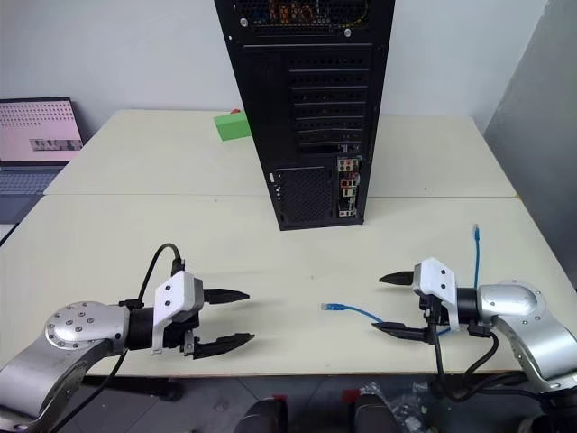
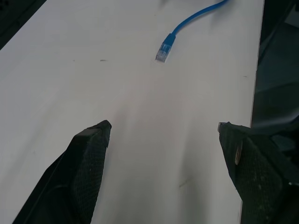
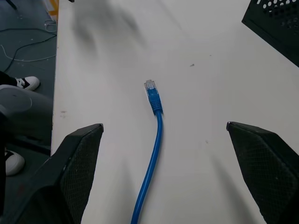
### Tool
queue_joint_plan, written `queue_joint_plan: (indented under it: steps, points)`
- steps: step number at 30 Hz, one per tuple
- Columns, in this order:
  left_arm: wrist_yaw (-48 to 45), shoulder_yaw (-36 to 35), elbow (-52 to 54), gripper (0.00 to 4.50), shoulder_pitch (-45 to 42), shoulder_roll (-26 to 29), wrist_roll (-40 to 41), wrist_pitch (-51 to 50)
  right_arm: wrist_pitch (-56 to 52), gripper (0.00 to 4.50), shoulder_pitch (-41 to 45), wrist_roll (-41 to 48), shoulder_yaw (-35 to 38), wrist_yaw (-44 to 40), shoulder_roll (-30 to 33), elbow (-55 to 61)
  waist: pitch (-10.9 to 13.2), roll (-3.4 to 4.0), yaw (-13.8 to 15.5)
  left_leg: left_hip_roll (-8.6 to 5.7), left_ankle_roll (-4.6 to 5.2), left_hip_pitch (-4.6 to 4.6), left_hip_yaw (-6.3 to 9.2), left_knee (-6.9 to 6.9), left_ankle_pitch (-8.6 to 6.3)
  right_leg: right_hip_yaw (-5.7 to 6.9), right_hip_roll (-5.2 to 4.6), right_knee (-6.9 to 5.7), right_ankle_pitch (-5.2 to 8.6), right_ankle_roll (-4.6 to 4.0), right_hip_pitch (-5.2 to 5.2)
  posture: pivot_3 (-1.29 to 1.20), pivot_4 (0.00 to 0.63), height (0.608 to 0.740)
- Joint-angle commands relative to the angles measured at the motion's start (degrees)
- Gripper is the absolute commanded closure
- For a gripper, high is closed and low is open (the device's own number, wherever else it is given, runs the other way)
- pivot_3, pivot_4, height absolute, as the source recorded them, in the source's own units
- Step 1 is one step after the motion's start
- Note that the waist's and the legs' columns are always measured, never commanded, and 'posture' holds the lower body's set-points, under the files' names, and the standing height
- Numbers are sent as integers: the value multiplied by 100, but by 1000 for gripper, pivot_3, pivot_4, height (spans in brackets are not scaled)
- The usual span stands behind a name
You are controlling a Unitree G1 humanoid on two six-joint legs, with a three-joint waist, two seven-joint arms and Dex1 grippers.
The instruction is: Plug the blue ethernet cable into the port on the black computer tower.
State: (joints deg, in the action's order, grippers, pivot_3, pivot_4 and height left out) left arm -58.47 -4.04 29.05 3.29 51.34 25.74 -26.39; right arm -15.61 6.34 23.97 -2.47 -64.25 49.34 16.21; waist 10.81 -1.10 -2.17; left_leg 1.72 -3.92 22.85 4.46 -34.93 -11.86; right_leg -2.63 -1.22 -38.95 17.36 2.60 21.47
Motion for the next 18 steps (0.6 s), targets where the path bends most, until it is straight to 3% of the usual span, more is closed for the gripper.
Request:
queue_joint_plan:
  steps: [1, 9, 14, 18]
  points:
    - [-70, -39, 207, 575, -57, 64, 96, -8, 106, 7, 20, -101, 26, -113, 62, 26, 0, 0, 1, 0, 0, 0, 0, 0, 0, 0, 0, 0, 0, 0, 0, 0, 150, 740]
    - [-84, 34, 267, 575, 25, 67, -59, 49, -89, 7, 28, -44, 62, -20, -33, 211, 0, 0, 2, 0, 0, 0, 0, 0, 0, 0, 0, 0, 0, -1, 0, 0, 150, 740]
    - [-26, 100, 322, 575, 36, 8, -103, 46, -657, 7, 207, 119, -73, 333, -364, 409, 0, 0, 1, 0, 0, 0, 0, 0, 0, -1, 1, -1, -1, -1, 0, 0, 150, 740]
    - [23, 195, 350, 575, 21, -23, -157, 52, -682, 7, 450, -280, -516, 633, -780, 178, 0, 0, 7, 1, 0, 0, 0, 0, 0, 0, 1, -1, -1, -1, 1, 0, 150, 740]
